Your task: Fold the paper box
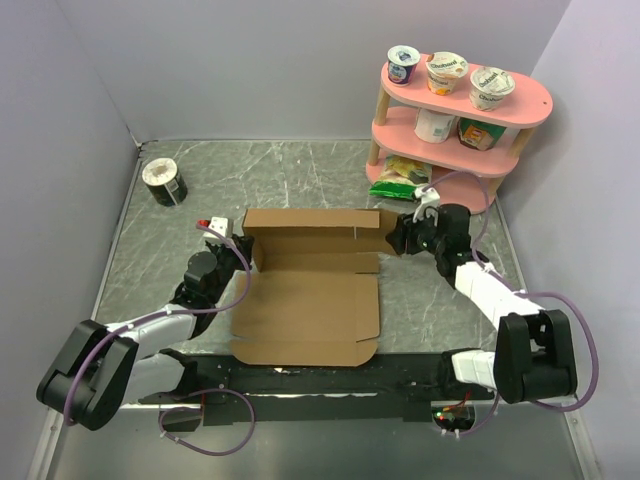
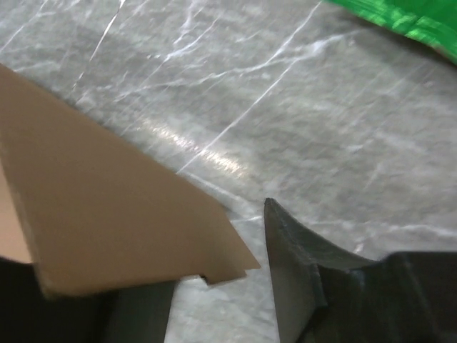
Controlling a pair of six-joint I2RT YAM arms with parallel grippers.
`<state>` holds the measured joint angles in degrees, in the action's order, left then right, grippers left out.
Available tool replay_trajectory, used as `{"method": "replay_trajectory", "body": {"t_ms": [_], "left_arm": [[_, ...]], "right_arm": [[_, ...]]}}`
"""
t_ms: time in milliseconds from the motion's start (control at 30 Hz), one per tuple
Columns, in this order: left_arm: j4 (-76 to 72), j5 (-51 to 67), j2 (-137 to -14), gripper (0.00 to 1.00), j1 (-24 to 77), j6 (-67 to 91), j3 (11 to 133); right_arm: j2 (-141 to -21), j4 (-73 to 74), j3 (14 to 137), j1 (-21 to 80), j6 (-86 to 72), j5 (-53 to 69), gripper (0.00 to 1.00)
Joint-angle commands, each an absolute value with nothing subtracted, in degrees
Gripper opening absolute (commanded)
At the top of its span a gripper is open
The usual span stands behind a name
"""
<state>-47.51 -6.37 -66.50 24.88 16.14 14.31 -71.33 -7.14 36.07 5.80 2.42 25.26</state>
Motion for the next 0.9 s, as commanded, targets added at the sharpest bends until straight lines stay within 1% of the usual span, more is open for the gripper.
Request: {"method": "replay_trajectory", "body": {"t_ms": [0, 33, 67, 100, 167, 200, 233, 267, 300, 433, 533, 567, 633, 667, 767, 867], "left_arm": [[-44.30, -6.94, -67.24, 0.10, 24.96, 18.01, 15.64], [-43.86, -8.42, -67.24, 0.10, 24.96, 18.45, 15.99], [-43.34, -8.96, -67.24, 0.10, 24.96, 19.15, 16.08], [-43.07, -9.57, -67.24, 0.11, 24.96, 19.42, 16.08], [-42.19, -11.33, -66.89, 0.11, 24.96, 20.38, 16.17], [-42.01, -11.77, -66.71, 0.11, 25.05, 20.56, 16.17], [-41.58, -12.04, -66.53, 0.11, 25.05, 20.91, 16.17], [-41.31, -13.17, -66.10, 0.10, 25.05, 21.18, 16.26], [-41.05, -13.71, -65.83, 0.10, 25.22, 21.44, 16.17], [-40.43, -15.20, -65.13, 0.10, 25.93, 21.53, 16.26], [-39.64, -16.61, -64.86, 0.10, 27.07, 21.27, 16.70], [-38.77, -17.39, -64.95, 0.09, 27.33, 21.27, 16.96], [-37.88, -19.51, -65.21, 0.09, 28.74, 20.92, 17.75], [-37.62, -19.95, -65.56, 0.10, 29.70, 20.74, 17.93], [-37.00, -21.88, -66.88, 0.10, 31.80, 19.78, 18.98], [-36.13, -24.25, -68.90, 0.10, 34.09, 18.55, 20.56]], "right_arm": [[-69.53, -5.55, 41.22, 4.57, 3.08, 24.00, 0.76], [-67.61, -2.84, 42.18, 4.66, 1.34, 23.12, 0.81], [-66.54, -0.38, 42.80, 4.66, 0.27, 21.90, 0.83], [-65.32, 2.26, 43.41, 4.57, 0.09, 19.54, 0.85], [-60.75, 9.29, 44.38, 4.66, -5.26, 16.36, 0.87], [-56.82, 11.06, 44.38, 4.66, -6.67, 13.65, 0.94], [-54.52, 14.21, 43.69, 4.75, -9.99, 12.06, 0.99], [-52.23, 15.54, 43.25, 4.83, -12.11, 10.30, 1.00], [-47.77, 17.21, 42.72, 4.75, -15.87, 8.54, 1.00], [-36.85, 21.27, 40.35, 5.97, -21.79, 3.09, 1.00], [-31.12, 22.06, 41.30, 7.21, -25.04, 3.60, 0.99], [-30.50, 22.23, 41.83, 7.47, -25.83, 6.13, 0.97], [-30.76, 22.67, 43.58, 8.08, -28.99, 9.39, 0.97], [-31.63, 22.85, 44.38, 8.35, -29.87, 13.15, 0.95], [-36.81, 24.17, 48.68, 12.20, -32.17, 15.55, 0.92], [-42.09, 27.15, 54.56, 22.30, -30.85, 7.15, 0.93]]}}
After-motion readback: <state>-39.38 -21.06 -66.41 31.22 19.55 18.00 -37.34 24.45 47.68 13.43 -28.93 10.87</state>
